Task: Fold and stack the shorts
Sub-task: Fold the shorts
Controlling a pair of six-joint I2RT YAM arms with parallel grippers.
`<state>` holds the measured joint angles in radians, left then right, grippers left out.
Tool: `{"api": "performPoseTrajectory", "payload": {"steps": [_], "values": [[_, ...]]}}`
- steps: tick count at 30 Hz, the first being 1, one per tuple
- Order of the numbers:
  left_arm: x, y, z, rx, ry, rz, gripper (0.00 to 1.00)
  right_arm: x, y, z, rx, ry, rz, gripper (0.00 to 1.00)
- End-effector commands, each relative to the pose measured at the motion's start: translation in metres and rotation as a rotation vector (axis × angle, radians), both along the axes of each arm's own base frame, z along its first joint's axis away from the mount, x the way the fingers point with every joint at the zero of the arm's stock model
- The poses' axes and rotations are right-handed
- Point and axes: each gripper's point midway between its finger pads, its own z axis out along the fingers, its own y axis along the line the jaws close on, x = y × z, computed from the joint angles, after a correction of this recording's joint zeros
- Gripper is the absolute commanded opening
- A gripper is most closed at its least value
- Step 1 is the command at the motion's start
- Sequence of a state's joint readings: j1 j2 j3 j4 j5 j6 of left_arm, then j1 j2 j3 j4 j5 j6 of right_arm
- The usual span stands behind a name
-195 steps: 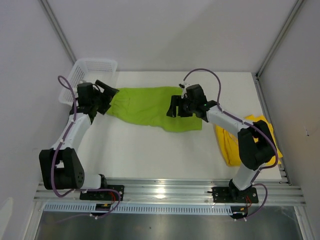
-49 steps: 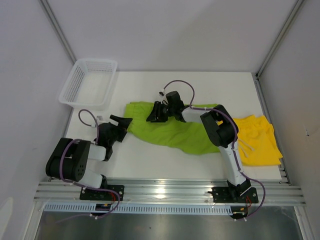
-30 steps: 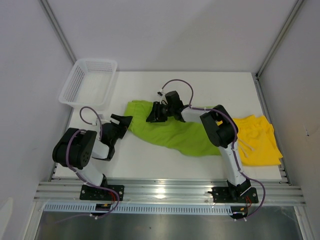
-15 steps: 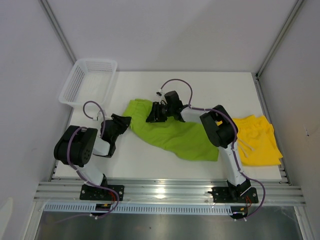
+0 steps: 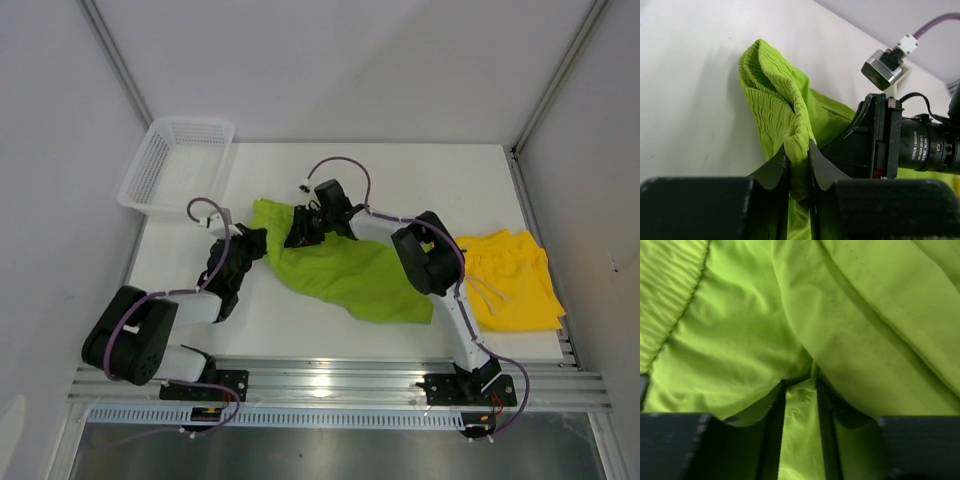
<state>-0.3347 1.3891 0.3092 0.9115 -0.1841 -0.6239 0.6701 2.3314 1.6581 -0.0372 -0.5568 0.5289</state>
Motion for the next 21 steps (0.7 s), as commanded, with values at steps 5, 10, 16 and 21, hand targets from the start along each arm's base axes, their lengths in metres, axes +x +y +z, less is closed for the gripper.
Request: {"api": "performPoseTrajectory", "payload": {"steps": [5,10,16,21], "values": [[-0.015,0.010,0.027,0.188,-0.076,0.073,0.00,-0.013,0.025,0.002,0.004,0.021,0.009,0.30],[-0.023,0.014,0.031,0.228,-0.085,0.099,0.00,0.001,0.008,0.043,0.052,-0.026,-0.048,0.47],[-0.026,0.018,0.040,0.237,-0.104,0.117,0.00,0.014,-0.033,0.080,0.075,-0.064,-0.127,0.46],[-0.031,0.022,0.049,0.245,-0.124,0.130,0.00,0.017,-0.055,0.065,0.080,-0.038,-0.152,0.33]]}}
